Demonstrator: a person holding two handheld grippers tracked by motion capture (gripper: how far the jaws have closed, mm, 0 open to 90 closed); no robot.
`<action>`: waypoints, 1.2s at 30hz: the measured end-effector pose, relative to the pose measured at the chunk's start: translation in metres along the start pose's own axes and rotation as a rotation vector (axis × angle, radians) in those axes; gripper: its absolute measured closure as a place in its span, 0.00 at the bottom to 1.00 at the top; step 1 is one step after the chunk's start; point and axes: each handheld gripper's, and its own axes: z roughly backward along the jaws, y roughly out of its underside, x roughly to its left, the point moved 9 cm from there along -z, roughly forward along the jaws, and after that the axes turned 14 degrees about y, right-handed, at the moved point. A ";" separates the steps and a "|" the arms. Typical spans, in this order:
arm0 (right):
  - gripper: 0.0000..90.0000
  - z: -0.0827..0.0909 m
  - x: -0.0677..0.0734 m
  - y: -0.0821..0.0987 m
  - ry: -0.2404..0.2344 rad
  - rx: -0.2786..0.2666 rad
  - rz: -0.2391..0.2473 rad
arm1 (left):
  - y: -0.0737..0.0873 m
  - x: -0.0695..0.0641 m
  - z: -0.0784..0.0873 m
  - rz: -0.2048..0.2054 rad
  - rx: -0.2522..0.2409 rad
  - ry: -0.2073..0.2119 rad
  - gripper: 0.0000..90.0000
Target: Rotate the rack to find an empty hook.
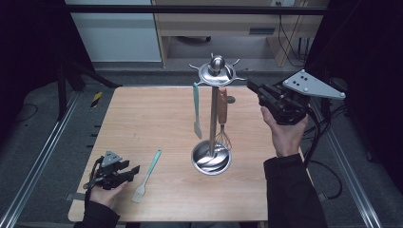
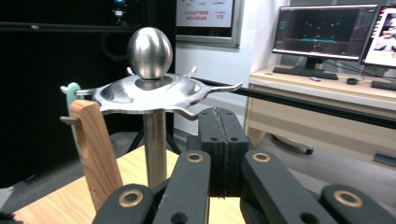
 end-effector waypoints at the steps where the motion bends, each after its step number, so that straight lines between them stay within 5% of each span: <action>1: 1.00 0.001 0.000 0.000 -0.005 0.000 0.004 | 0.000 0.000 0.000 -0.001 0.000 -0.002 0.54; 10: 1.00 -0.004 -0.004 0.000 0.014 0.010 0.007 | 0.000 0.000 0.000 -0.001 0.000 0.000 0.54; 18: 1.00 -0.007 -0.002 -0.002 -0.017 0.005 0.016 | 0.000 0.000 0.000 0.000 -0.001 0.000 0.54; 36: 1.00 0.007 0.028 0.002 -0.104 -0.017 0.053 | 0.000 0.000 0.000 -0.001 0.003 0.000 0.54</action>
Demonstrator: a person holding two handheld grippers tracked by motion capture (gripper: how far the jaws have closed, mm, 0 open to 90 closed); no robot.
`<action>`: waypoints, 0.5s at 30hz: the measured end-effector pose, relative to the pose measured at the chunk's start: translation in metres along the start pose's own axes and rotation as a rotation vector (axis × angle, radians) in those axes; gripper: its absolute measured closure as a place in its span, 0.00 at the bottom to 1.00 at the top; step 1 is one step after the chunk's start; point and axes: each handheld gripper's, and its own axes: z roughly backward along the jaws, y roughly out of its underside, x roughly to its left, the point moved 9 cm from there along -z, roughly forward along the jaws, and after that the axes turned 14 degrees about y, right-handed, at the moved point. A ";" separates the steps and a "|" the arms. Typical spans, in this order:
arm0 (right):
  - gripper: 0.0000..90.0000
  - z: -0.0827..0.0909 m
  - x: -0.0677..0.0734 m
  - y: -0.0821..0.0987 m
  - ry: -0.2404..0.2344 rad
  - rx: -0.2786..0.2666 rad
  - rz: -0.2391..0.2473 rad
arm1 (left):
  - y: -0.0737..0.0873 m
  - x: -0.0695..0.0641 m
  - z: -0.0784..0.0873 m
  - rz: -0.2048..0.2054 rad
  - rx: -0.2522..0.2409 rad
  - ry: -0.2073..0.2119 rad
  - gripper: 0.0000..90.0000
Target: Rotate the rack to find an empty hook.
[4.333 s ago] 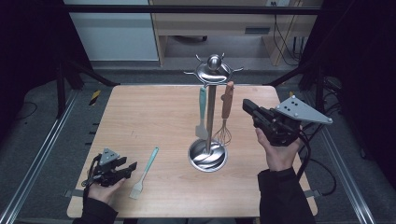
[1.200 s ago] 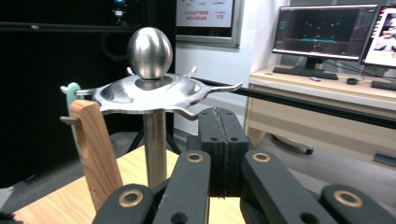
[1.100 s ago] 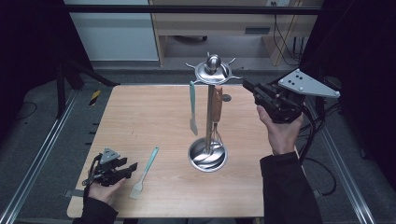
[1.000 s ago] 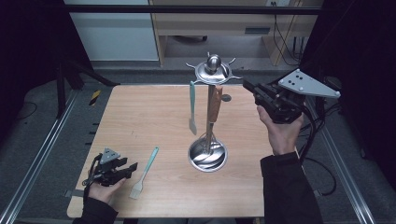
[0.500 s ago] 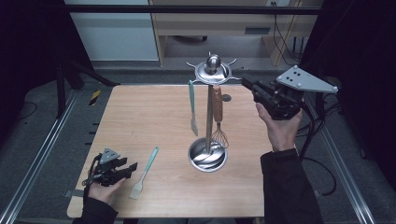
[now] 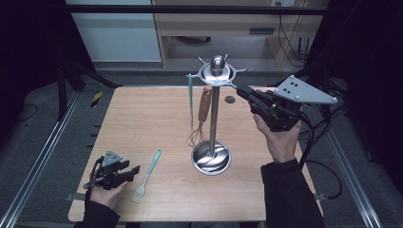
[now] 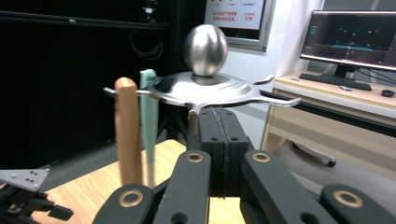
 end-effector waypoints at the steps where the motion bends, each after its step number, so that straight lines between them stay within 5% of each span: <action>1: 1.00 0.001 0.001 0.000 -0.005 -0.002 0.001 | 0.000 0.000 0.000 0.001 -0.001 0.001 0.54; 15: 1.00 0.003 0.020 -0.003 -0.054 -0.018 0.021 | 0.001 0.000 -0.001 0.015 0.005 0.004 0.52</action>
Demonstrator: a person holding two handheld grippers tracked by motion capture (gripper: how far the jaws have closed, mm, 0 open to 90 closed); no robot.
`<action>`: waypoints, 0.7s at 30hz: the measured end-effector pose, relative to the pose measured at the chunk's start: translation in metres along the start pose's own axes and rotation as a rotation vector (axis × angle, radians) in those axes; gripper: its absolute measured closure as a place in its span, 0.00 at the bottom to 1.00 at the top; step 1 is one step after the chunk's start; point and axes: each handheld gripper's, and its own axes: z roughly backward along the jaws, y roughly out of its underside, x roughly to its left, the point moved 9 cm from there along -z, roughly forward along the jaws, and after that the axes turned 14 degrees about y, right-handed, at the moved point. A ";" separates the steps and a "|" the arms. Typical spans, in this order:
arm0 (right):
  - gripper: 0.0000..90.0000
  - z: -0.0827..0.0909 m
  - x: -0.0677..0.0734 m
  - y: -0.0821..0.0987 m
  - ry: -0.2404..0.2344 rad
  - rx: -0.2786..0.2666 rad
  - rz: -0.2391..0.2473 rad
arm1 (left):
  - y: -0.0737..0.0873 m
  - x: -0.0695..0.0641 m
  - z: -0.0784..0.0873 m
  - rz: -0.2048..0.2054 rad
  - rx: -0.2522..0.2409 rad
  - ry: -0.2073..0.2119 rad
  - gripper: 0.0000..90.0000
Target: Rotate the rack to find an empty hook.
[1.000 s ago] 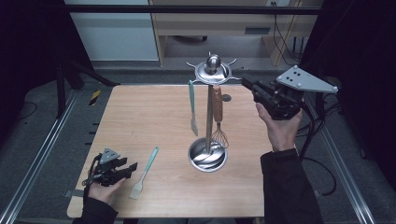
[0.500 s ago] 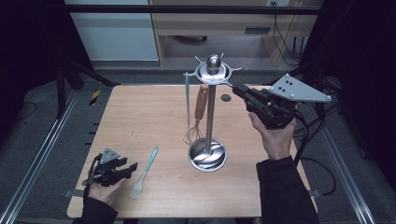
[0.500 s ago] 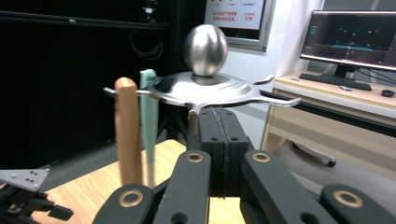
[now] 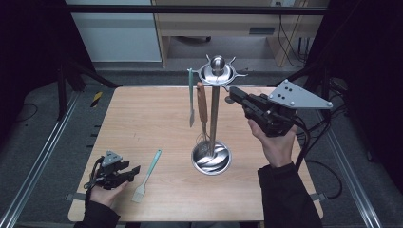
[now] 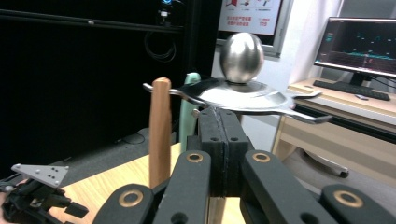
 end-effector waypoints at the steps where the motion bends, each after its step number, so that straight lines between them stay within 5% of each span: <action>1: 1.00 0.000 0.002 0.000 -0.003 -0.001 0.000 | 0.000 0.000 0.000 0.001 0.002 0.001 0.52; 21: 1.00 -0.014 0.029 -0.004 -0.052 0.005 0.021 | 0.000 0.000 0.000 0.005 0.005 -0.001 0.52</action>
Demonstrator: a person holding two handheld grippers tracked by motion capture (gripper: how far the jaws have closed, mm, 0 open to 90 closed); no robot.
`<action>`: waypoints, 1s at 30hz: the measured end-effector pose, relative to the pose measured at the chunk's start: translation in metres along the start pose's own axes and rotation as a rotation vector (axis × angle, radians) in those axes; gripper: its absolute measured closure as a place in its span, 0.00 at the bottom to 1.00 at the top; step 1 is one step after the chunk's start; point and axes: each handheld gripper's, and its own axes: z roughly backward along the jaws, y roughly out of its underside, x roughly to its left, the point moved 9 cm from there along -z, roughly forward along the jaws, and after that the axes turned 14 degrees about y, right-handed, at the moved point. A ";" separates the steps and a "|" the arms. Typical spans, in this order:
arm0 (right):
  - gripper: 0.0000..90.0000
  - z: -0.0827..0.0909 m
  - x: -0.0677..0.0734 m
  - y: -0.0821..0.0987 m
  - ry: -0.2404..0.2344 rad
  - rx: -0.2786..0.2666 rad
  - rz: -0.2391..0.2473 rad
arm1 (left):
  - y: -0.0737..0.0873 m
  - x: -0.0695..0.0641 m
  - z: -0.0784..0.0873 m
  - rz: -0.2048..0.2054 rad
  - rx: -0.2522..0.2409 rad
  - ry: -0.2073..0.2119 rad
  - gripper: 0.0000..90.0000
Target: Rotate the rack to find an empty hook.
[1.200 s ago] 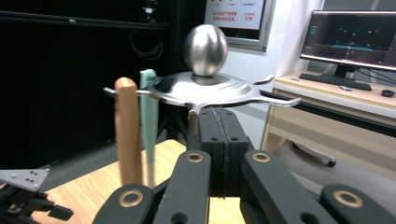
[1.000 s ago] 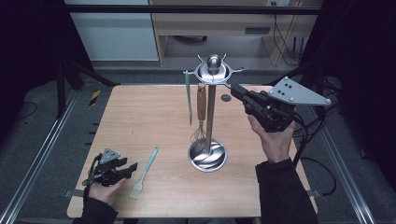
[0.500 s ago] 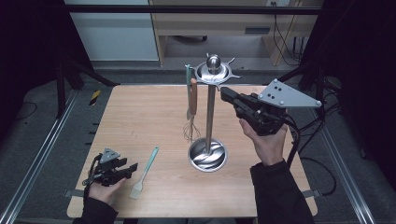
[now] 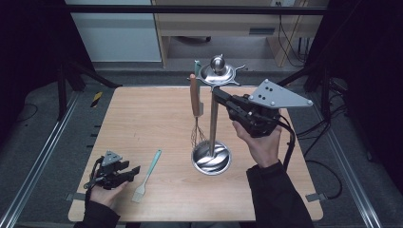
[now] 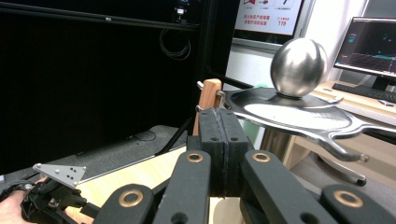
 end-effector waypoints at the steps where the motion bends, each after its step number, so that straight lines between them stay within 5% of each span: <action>1: 1.00 -0.001 0.001 0.000 -0.001 0.002 0.002 | 0.000 0.000 0.000 0.000 0.001 0.000 0.52; 19: 1.00 -0.005 0.002 0.005 0.005 0.018 -0.005 | 0.000 0.000 0.001 0.000 -0.003 0.003 0.52; 24: 0.99 0.002 -0.005 0.036 0.018 0.061 -0.017 | 0.000 -0.001 0.000 0.003 -0.002 0.006 0.52; 30: 0.95 0.006 -0.025 0.096 0.065 0.152 -0.059 | -0.001 -0.001 -0.001 0.009 -0.007 0.009 0.51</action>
